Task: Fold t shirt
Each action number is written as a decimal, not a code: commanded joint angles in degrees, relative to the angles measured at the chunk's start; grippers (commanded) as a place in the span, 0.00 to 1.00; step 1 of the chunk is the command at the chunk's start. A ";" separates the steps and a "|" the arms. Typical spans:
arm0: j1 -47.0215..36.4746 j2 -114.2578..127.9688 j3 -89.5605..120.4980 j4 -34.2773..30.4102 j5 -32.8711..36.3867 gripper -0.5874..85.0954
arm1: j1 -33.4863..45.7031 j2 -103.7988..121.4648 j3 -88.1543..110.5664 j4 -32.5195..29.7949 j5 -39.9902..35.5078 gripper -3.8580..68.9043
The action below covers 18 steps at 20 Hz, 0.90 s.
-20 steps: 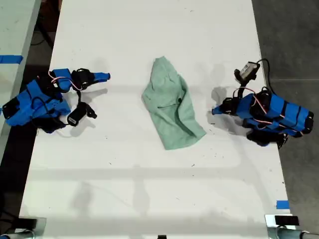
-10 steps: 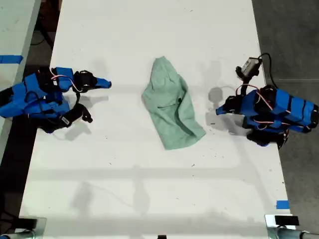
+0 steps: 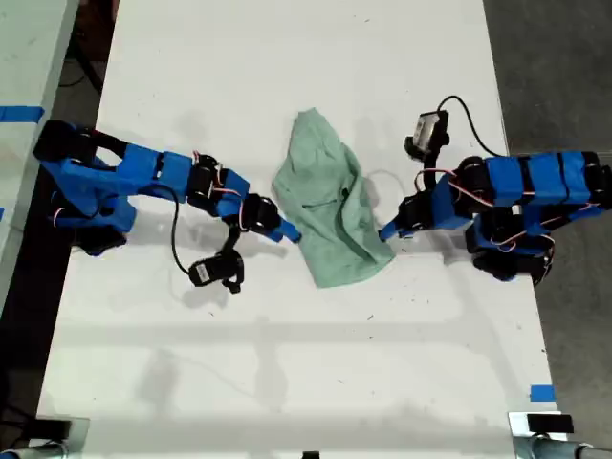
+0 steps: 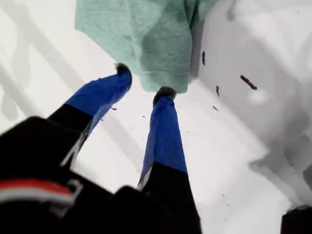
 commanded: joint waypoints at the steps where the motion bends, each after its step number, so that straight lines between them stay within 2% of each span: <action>1: 3.96 -14.24 -17.67 -0.79 -3.25 0.24 | -1.41 2.29 5.62 -8.00 0.18 0.35; 4: 5.54 -28.12 -30.41 0.18 -7.38 0.26 | -2.11 10.63 18.19 -15.12 1.67 0.35; 6: 6.06 -35.16 -36.74 0.00 -7.38 0.23 | -3.16 12.48 22.94 -17.58 2.11 0.35; 7: 6.33 -38.23 -39.64 0.00 -6.15 0.16 | -3.96 11.43 23.73 -18.46 2.29 0.35; 8: 6.33 -40.08 -41.04 -0.18 -6.06 0.05 | -4.75 10.02 23.73 -18.98 2.37 0.35; 9: 6.33 -41.04 -41.31 -0.26 -5.98 0.01 | -5.27 8.79 23.20 -19.07 2.37 0.35; 14: 7.21 -41.84 -41.31 2.29 -5.89 0.00 | -5.71 0.53 20.13 -21.97 1.41 0.35; 18: 8.70 -39.99 -41.48 4.83 -5.19 0.00 | -3.16 -5.89 19.86 -27.60 -1.49 0.37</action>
